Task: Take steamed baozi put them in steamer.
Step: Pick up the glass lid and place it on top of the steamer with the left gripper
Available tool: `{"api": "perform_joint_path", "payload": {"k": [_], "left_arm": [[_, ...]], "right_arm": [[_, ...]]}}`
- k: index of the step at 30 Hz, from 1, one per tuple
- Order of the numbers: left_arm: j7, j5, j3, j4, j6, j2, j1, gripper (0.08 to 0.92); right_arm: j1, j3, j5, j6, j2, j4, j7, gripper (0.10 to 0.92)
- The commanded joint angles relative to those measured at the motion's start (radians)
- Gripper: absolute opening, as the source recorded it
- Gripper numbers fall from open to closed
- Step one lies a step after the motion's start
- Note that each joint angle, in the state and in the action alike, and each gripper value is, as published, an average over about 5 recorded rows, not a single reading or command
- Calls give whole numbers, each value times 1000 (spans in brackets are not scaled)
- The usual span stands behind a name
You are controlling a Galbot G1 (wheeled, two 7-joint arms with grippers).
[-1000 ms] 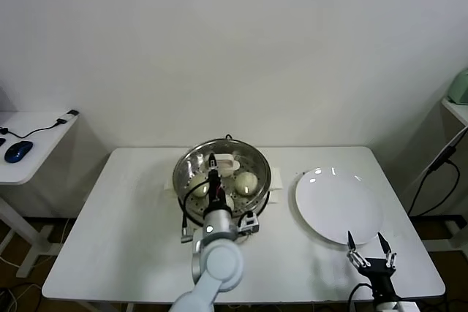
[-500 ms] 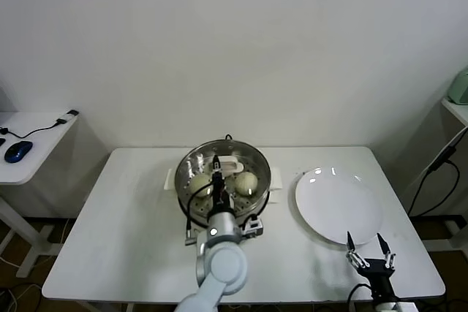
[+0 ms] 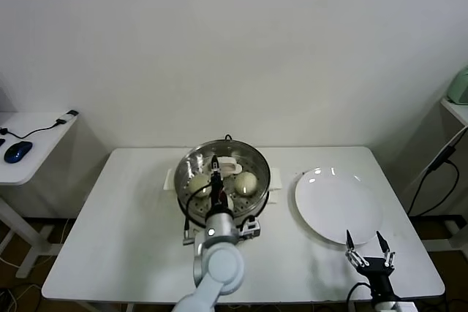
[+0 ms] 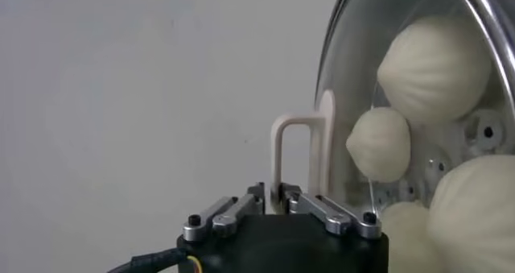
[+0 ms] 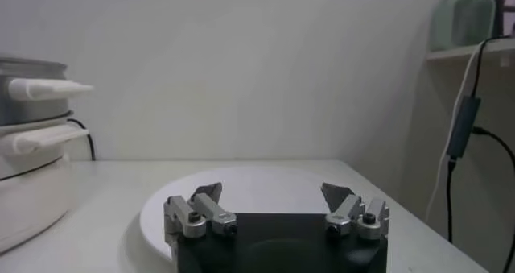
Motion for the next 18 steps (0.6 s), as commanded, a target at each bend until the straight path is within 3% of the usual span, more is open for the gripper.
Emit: {"api": "perform_joint_path", "payload": {"k": [1, 13, 18], "left_arm": [[5, -1, -5, 5, -1, -1, -2, 275], [39, -77, 30, -147, -11, 54, 22, 622], [-11, -206, 28, -255, -43, 106, 58, 758]], "right_arm": [[3, -2, -4, -2, -1, 5, -3, 823], [6, -18, 0, -25, -6, 20, 34, 823], [-8, -34, -2, -24, -40, 45, 30, 823]]}}
